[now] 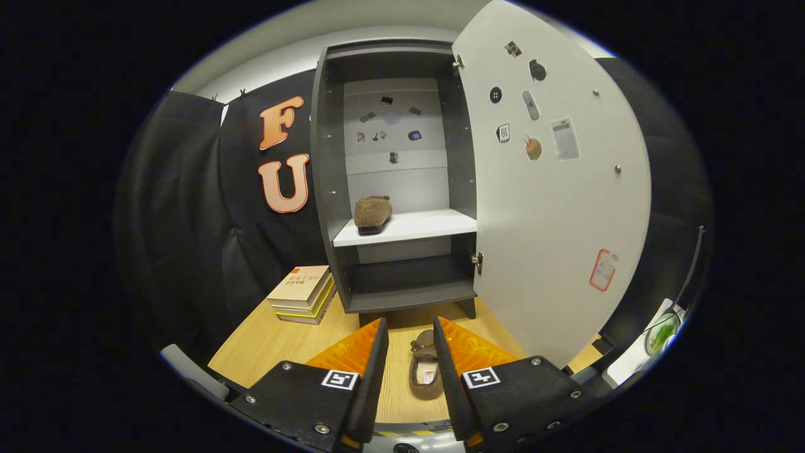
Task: Open the shoe cabinet door, grab the shoes and put them into the shoe cabinet, then close the shoe cabinet door.
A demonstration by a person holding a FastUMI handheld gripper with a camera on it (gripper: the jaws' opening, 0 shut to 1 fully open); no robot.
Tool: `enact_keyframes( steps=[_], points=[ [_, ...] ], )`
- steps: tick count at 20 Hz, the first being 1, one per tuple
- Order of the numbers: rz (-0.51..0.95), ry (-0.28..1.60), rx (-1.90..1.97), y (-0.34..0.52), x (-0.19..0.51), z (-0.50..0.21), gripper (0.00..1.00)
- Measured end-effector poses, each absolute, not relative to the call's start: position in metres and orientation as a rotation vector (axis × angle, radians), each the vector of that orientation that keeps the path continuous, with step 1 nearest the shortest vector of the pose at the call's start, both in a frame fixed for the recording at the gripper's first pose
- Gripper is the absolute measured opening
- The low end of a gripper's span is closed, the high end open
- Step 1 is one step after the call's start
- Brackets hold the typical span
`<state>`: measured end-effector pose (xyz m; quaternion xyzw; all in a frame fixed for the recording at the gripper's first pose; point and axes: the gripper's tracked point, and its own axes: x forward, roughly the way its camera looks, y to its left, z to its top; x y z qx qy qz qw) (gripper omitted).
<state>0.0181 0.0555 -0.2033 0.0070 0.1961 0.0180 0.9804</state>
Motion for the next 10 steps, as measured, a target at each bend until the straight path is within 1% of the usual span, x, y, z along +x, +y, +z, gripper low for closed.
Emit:
enact_keyframes(
  steps=[3,10],
  points=[
    [0.061,0.461,0.012,0.061,0.041,-0.251,0.5],
    [0.084,0.623,0.051,0.056,0.081,-0.366,0.5]
  ],
)
